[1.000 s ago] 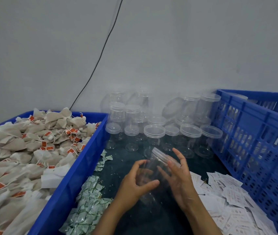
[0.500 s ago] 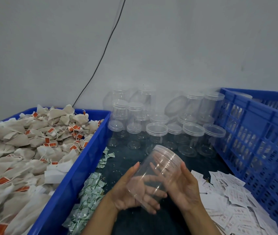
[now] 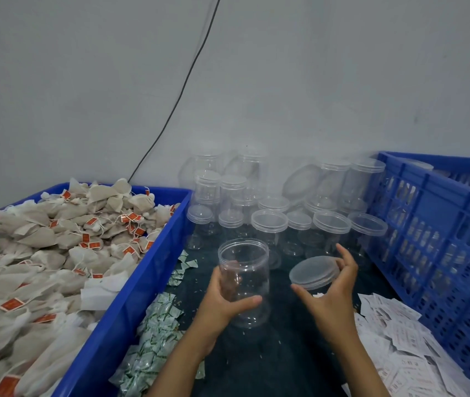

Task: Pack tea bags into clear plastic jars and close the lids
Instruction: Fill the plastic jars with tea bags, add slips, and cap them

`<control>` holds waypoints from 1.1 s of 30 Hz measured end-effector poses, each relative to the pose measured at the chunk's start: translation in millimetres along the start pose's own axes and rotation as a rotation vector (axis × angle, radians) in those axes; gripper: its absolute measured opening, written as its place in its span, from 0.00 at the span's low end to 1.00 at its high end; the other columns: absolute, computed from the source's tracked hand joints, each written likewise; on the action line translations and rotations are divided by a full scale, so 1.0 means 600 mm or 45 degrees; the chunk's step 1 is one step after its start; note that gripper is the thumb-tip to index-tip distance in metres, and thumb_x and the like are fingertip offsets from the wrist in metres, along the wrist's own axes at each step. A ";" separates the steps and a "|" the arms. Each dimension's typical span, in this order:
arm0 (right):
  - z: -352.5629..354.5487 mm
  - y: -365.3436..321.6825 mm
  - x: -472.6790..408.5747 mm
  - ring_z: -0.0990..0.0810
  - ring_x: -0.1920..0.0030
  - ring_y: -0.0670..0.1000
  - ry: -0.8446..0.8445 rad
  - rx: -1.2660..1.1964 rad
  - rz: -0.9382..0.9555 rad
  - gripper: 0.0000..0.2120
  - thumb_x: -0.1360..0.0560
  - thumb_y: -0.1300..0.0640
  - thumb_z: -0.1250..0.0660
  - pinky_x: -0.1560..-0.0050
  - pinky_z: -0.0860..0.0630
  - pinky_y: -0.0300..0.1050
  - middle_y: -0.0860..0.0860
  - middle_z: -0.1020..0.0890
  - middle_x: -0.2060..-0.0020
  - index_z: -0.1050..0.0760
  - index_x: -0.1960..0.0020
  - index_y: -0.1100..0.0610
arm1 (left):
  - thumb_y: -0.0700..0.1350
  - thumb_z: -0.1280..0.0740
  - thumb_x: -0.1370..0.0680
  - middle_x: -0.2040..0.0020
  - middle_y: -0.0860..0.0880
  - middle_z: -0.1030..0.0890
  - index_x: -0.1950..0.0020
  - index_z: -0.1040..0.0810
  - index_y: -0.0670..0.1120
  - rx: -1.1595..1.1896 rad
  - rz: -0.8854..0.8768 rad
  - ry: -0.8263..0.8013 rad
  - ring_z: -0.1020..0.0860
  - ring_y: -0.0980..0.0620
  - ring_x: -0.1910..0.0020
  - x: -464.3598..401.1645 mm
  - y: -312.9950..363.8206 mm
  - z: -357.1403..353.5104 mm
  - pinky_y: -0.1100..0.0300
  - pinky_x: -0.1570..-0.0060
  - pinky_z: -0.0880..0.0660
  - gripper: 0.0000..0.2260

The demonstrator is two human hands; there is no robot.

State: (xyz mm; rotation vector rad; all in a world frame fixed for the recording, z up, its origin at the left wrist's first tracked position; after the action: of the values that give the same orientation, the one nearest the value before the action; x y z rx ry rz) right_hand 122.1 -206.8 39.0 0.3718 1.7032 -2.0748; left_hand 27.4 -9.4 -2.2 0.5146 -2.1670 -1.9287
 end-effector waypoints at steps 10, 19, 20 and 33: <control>-0.063 0.001 0.025 0.47 0.27 0.50 -0.590 1.096 0.232 0.54 0.30 0.58 0.32 0.26 0.63 0.53 0.48 0.45 0.34 0.76 0.29 0.42 | 0.41 0.19 0.37 0.33 0.54 0.28 0.34 0.35 0.58 -0.267 -0.059 0.032 0.28 0.56 0.35 -0.009 -0.024 0.006 0.60 0.38 0.28 0.38; -0.093 -0.011 0.044 0.38 0.33 0.48 -0.636 0.762 0.295 0.48 0.28 0.51 0.30 0.31 0.40 0.41 0.47 0.44 0.32 0.67 0.28 0.37 | 0.50 0.18 0.45 0.33 0.51 0.28 0.36 0.34 0.57 -0.296 -0.027 0.028 0.26 0.55 0.36 -0.011 -0.031 0.006 0.52 0.33 0.29 0.42; -0.093 -0.008 0.044 0.37 0.33 0.48 -0.627 0.727 0.263 0.49 0.28 0.50 0.29 0.32 0.39 0.39 0.47 0.43 0.31 0.65 0.26 0.39 | 0.50 0.18 0.45 0.33 0.51 0.28 0.36 0.34 0.57 -0.299 -0.027 0.031 0.26 0.55 0.36 -0.011 -0.032 0.007 0.53 0.34 0.28 0.41; -0.083 0.031 0.038 0.39 0.34 0.50 -0.596 1.251 0.088 0.37 0.31 0.33 0.35 0.38 0.40 0.45 0.45 0.38 0.31 0.42 0.28 0.48 | 0.42 0.18 0.37 0.40 0.62 0.27 0.36 0.35 0.59 -0.277 0.081 -0.067 0.27 0.66 0.43 -0.011 -0.046 0.008 0.73 0.51 0.28 0.38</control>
State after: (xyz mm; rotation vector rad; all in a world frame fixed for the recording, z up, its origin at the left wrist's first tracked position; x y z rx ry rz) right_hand 107.9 -164.6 2.0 0.1831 0.3306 -2.5420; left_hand 35.4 -4.7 -29.5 0.3558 -1.9449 -2.1305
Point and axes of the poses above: each hand's wrist, its own x-axis away from the middle knuckle, its own z-axis out of the back of the hand, y = z × x, the point moved 9 cm from there along -x, towards the middle knuckle
